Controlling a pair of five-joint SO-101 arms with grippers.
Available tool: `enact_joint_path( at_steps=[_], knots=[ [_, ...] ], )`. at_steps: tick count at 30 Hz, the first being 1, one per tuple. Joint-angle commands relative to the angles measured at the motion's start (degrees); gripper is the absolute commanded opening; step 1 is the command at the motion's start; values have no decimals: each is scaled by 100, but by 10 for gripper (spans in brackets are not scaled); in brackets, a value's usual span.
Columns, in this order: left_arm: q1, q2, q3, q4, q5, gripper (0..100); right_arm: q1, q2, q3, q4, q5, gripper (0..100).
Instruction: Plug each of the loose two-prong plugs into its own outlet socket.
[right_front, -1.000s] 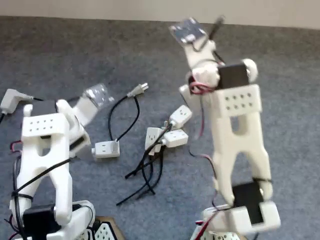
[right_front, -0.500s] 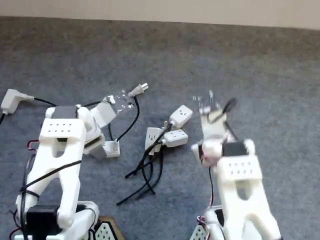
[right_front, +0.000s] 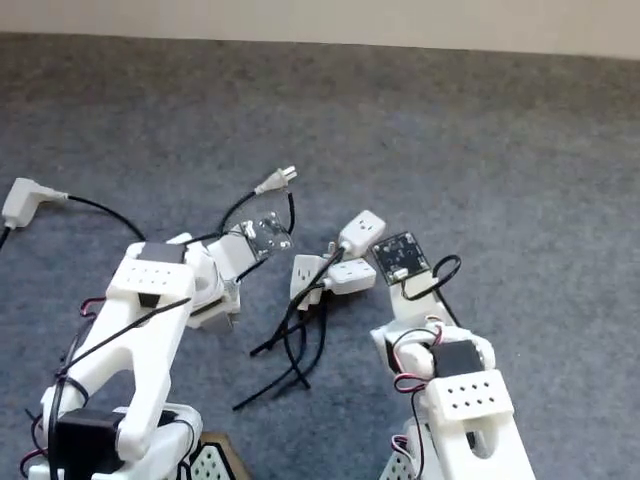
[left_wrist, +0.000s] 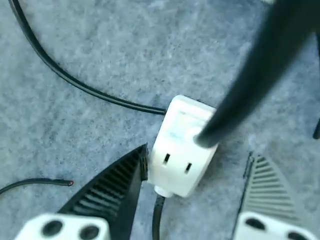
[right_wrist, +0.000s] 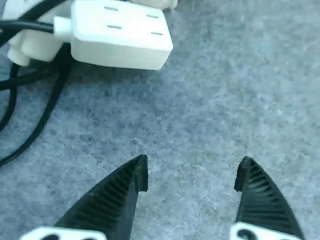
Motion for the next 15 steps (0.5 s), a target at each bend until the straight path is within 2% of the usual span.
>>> enact_joint_path(
  at_steps=[1, 3, 7, 11, 15],
  knots=[
    [-215, -136, 242, -492, 18, 301, -57, -303, 75, -92, -62, 274],
    [-259, -136, 338, -554, 9, 230, -57, -347, 75, -92, -62, 274],
    [-312, -171, 330, -545, 35, 2, -57, -356, 101, -92, -62, 274],
    [-708, -189, 259, -545, 53, 16, -57, -356, 92, -92, -62, 274],
    [-1587, -145, -295, -536, 334, 5, -57, -356, 92, -101, -62, 274]
  ],
)
